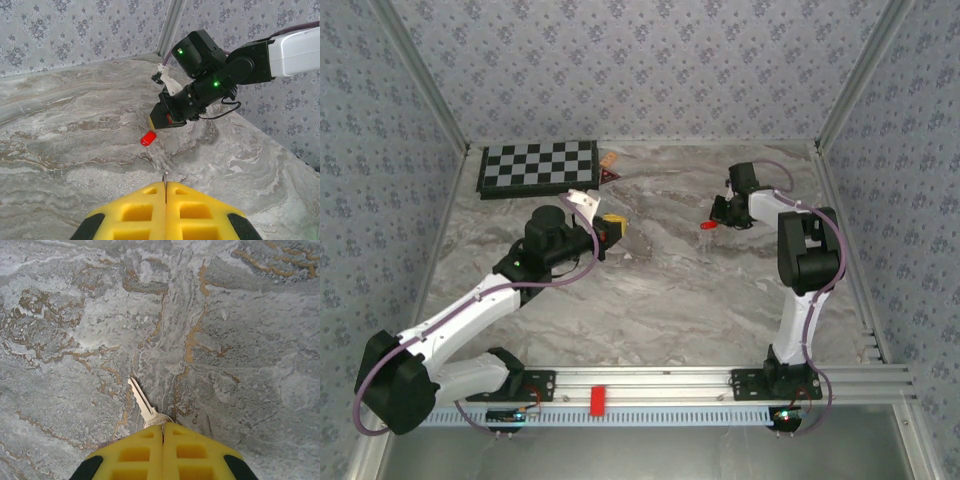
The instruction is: Put the keys on the keyring
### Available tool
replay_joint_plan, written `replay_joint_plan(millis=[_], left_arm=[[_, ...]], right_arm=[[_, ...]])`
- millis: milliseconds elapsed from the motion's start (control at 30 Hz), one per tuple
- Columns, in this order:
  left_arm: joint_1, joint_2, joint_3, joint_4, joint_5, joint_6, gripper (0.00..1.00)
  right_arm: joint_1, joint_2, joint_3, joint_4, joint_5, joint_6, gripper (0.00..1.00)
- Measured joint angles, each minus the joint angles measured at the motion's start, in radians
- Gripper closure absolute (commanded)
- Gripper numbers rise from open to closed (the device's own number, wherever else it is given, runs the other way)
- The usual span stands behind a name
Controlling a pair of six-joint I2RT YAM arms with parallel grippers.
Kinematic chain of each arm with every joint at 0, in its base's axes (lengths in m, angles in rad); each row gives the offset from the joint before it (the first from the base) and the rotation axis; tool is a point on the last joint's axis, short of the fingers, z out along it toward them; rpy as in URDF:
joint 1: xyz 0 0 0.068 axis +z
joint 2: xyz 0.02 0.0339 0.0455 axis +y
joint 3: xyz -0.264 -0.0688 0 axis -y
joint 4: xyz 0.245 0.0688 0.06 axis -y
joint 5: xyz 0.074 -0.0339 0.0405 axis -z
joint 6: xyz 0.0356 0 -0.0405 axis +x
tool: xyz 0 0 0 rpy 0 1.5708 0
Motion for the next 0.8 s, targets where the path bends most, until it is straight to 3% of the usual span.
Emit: replay_joint_plan(millis=[267,433,800], left_arm=[[0.000,-0.007,0.000,0.000,0.000,-0.003,1.00],[0.000,-0.014,0.000,0.005,0.000,-0.003,1.00],[-0.018,-0.028,-0.048,0.034,-0.034,-0.010,1.00]], right_arm=[[0.090,-0.292,-0.183,0.099,0.057,-0.074,1.00],[0.140,-0.463,-0.248,0.179,0.030,-0.119,1.00],[0.291,-0.490,-0.313,0.165,0.023,-0.160,1.00]])
